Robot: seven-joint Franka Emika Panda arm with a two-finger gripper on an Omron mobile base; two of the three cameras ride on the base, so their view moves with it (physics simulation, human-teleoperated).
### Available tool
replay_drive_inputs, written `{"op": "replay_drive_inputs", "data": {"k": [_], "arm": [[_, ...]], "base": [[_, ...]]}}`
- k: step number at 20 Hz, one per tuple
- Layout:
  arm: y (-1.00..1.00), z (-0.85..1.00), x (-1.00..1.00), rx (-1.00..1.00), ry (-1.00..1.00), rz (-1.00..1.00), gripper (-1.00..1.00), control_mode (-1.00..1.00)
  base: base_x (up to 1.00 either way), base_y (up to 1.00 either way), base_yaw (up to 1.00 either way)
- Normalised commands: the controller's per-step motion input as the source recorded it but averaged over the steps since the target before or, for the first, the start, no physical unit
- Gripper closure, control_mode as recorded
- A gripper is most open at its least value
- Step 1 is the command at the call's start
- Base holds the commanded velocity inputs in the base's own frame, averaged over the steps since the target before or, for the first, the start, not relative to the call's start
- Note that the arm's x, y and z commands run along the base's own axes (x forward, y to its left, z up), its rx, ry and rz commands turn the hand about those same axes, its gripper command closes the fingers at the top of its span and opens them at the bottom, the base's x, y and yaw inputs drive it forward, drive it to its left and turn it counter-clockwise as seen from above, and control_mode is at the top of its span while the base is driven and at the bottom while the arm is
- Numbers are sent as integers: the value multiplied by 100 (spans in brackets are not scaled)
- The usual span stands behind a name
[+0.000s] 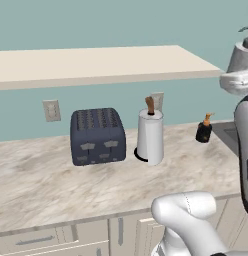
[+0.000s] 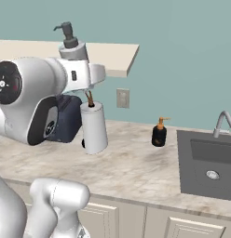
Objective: Locate and retrieve the soap dispenser and soap dispenser from the cabinet. Place them next to the sink.
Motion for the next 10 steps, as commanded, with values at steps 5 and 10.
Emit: {"op": "replay_drive_inputs", "data": {"k": [5,10], "arm": [[-69,-23,-46,5,-2,-2,100,-100],[-75,-35,-47,3,0,-1,100,-100]], "base": [[0,0,0],[0,0,0]]}}
